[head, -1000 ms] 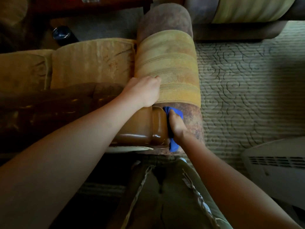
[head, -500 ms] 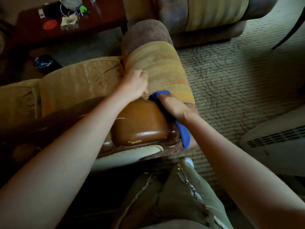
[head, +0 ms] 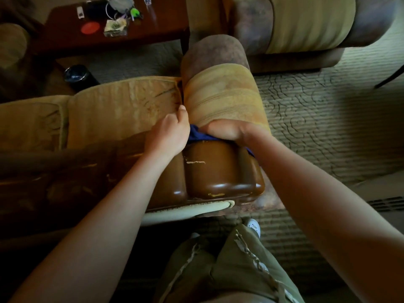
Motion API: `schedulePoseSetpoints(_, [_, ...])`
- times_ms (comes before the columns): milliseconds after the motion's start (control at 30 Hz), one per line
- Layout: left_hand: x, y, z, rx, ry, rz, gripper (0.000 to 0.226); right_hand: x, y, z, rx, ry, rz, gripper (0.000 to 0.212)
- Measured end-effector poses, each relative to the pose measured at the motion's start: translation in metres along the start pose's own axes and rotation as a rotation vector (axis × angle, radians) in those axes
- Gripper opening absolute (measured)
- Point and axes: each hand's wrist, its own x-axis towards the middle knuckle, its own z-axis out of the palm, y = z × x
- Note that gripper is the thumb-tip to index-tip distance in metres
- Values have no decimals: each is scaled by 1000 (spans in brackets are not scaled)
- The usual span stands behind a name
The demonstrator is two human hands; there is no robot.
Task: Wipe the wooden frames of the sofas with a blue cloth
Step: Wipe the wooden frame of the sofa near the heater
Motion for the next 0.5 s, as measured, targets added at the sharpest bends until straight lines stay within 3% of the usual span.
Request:
schedulePoseSetpoints(200, [-3, -3, 2, -160, 65, 2, 56, -35, 35, 5, -34, 229, -2, 29])
schedulePoseSetpoints(333, [-1, -2, -1, -298, 150, -11, 53, -50, 19, 34, -383, 370, -149, 26])
schedulePoseSetpoints(433, [-1, 0, -2, -326, 155, -27, 60, -34, -5, 43, -591, 357, -171, 29])
schedulePoseSetpoints(500, [-2, 0, -3, -334, 146, -29, 55, -19, -19, 39, -588, 271, -119, 28])
